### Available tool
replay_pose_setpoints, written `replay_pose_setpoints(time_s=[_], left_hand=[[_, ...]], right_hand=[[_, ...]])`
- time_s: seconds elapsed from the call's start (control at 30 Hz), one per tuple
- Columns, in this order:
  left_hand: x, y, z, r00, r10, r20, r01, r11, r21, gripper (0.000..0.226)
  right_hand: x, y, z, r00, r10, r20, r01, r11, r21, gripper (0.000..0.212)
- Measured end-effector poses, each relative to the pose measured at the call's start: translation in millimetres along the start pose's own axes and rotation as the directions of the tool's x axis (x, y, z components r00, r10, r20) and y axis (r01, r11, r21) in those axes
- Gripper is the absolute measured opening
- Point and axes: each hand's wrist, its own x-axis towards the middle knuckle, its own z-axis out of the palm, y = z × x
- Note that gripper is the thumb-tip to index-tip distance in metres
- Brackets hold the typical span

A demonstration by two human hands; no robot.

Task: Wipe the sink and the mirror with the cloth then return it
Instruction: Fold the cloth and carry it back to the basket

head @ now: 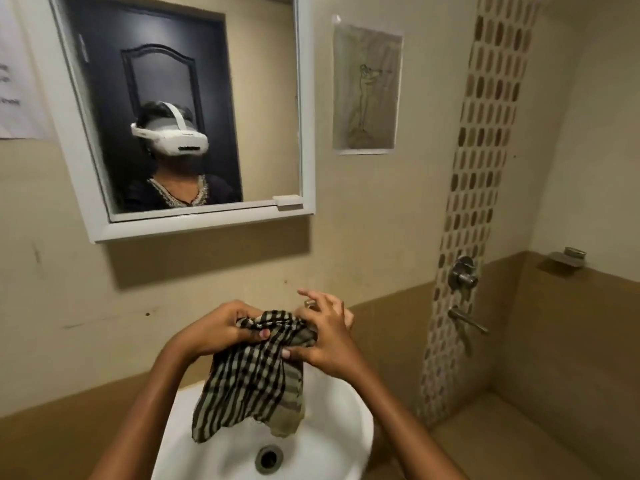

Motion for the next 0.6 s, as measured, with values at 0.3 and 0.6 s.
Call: replay_pose_setpoints(time_s=[0.3, 0.6], left_hand=[[46, 17, 60, 0.999, -0.037, 0.014, 0.034, 0.981, 0.192, 0.020], [151, 90, 220, 0.984, 0.104, 0.142, -0.122, 0.985, 0.122, 0.019]], right_hand=[[-54, 62, -84, 0.972, 0.149, 0.184, -0.176, 0.974, 0.140, 0.021], [-174, 156, -228, 0.947, 0.318, 0.052, -0.311, 0.944, -0.107, 0.025]])
